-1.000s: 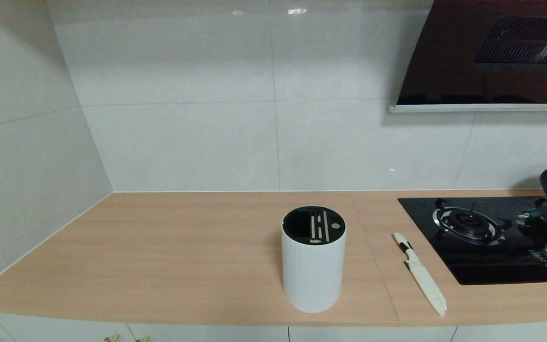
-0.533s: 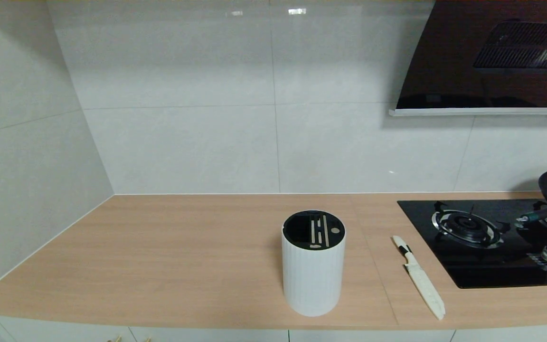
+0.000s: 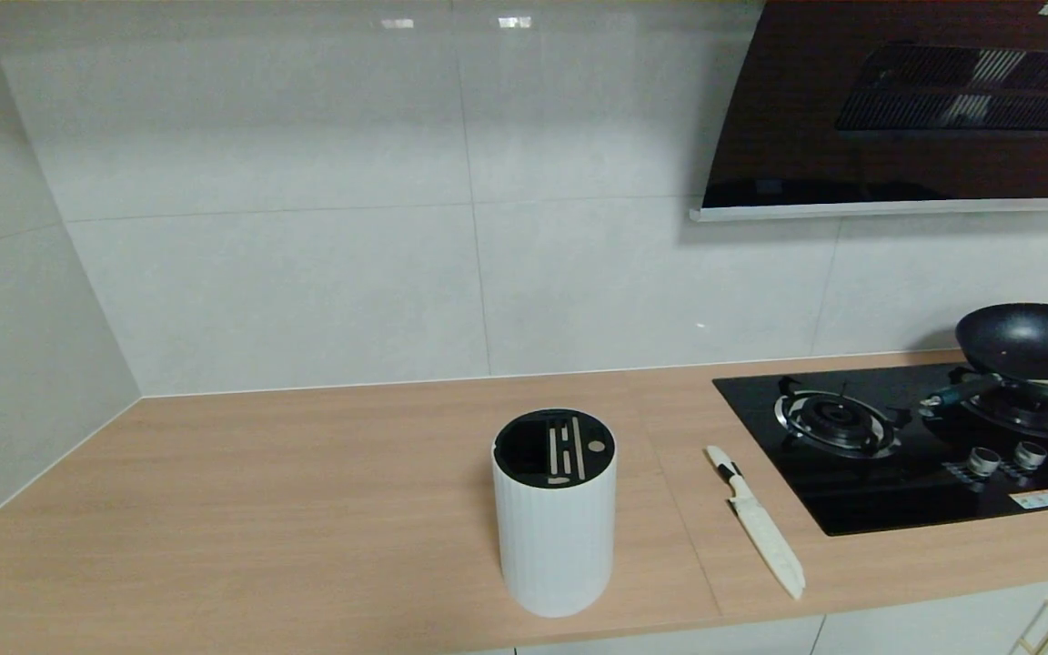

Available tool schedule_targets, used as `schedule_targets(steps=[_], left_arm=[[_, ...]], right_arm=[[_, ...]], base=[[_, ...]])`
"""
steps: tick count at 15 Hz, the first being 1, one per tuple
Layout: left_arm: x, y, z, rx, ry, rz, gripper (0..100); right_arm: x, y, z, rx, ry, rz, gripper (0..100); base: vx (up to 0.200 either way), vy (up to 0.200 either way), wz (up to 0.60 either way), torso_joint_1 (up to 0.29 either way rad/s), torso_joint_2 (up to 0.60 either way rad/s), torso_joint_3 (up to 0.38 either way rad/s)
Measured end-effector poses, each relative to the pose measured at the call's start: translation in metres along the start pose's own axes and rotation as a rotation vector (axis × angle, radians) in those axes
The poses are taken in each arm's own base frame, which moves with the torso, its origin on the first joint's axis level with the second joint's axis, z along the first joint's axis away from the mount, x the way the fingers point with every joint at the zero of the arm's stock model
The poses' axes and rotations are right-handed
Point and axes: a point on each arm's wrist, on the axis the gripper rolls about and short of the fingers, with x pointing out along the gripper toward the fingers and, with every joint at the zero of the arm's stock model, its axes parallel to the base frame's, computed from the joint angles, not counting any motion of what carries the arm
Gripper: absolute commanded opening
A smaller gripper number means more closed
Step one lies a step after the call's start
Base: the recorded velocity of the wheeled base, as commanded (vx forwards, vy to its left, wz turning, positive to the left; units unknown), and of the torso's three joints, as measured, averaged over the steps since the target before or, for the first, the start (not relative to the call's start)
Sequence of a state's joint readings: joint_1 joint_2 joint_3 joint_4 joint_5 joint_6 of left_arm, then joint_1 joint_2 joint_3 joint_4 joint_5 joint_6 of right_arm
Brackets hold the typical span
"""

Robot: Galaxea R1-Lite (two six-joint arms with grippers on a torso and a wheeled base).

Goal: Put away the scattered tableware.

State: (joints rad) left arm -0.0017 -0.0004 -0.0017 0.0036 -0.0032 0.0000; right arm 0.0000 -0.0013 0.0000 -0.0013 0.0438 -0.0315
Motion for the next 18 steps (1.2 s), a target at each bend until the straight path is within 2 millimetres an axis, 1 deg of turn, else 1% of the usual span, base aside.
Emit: schedule_targets(steps=[12,13,14,15,17,18], left_arm=[[0.000,0.000,0.000,0.000,0.000,0.000,100],[0.000,0.000,0.000,0.000,0.000,0.000,100],[0.000,0.000,0.000,0.000,0.000,0.000,100],[0.000,0.000,0.000,0.000,0.000,0.000,100],[0.000,0.000,0.000,0.000,0.000,0.000,100],[0.000,0.000,0.000,0.000,0.000,0.000,100]], right_arm=[[0.000,0.000,0.002,0.002,-0.007,0.010,100],[-0.002,0.000,0.009,0.013,-0.021,0.031,100],[-0.005,0.000,0.025,0.024,-0.068,0.058,100],[-0.006,0.000,0.036,0.033,-0.073,0.088,100],[0.002,0.000,0.057,0.044,-0.032,0.116,100],[0.011,-0.001,0.069,0.049,0.013,0.126,100]], base=[[0.000,0.000,0.00,0.000,0.00,0.000],[0.000,0.000,0.00,0.000,0.00,0.000],[0.000,0.000,0.00,0.000,0.00,0.000],[0.000,0.000,0.00,0.000,0.00,0.000],[0.000,0.000,0.00,0.000,0.00,0.000],[0.000,0.000,0.00,0.000,0.00,0.000]])
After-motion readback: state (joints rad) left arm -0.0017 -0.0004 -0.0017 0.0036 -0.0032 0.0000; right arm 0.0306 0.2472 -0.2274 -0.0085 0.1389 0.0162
